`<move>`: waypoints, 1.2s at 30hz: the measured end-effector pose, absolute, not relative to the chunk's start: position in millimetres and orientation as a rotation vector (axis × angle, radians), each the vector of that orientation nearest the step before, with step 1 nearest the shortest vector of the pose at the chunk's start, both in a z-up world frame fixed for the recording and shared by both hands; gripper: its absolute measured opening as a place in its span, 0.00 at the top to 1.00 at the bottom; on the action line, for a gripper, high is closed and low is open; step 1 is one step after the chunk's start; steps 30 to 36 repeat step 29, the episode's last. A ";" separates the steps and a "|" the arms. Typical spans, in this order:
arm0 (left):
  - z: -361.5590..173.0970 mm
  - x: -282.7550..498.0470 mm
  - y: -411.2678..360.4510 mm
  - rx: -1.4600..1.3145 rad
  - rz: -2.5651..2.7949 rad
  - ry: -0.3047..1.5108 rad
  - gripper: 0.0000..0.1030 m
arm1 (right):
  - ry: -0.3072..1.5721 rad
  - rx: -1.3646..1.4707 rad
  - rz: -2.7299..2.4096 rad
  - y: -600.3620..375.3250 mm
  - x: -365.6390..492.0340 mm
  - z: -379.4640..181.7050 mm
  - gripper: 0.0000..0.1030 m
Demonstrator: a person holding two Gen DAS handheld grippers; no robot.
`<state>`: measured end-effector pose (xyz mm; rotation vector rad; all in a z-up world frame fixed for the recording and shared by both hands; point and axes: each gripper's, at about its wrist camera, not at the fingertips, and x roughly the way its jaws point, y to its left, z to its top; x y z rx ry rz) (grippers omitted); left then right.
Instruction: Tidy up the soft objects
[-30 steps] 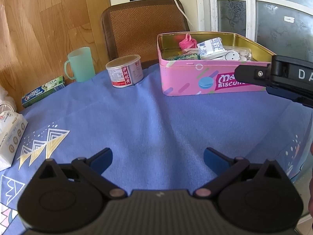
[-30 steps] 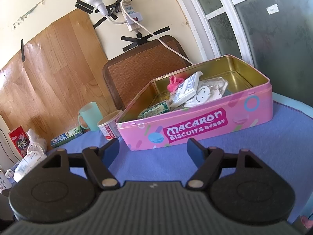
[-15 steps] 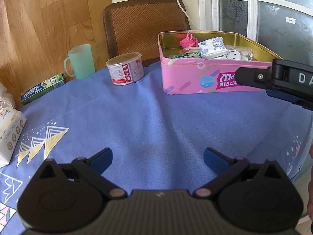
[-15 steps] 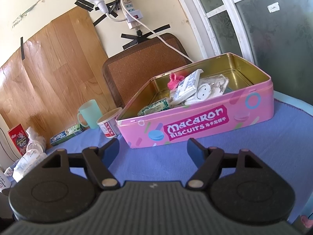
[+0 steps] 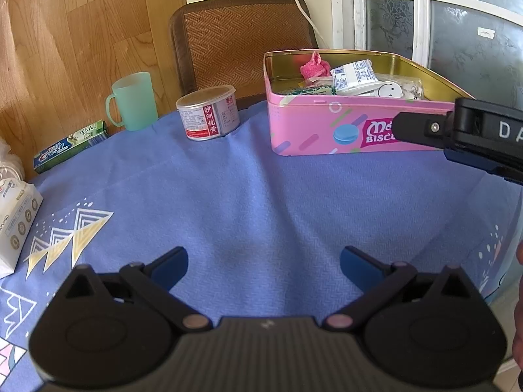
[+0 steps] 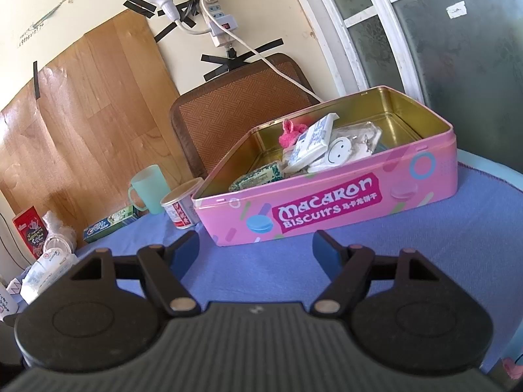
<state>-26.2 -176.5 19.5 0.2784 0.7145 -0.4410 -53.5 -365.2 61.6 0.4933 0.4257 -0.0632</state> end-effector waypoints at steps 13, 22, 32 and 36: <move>18.8 -26.4 -177.1 0.281 -0.448 0.711 0.00 | 0.425 0.494 -0.064 -365.9 -53.1 61.6 0.24; 19.4 -26.6 -176.8 0.275 -0.476 0.726 0.00 | 0.425 0.496 -0.069 -366.8 -54.0 61.1 0.24; 23.2 -27.6 -173.7 0.250 -0.500 0.700 0.00 | 0.410 0.467 -0.081 -362.8 -55.9 63.8 0.23; 23.2 -27.6 -173.7 0.250 -0.500 0.700 0.00 | 0.410 0.467 -0.081 -362.8 -55.9 63.8 0.23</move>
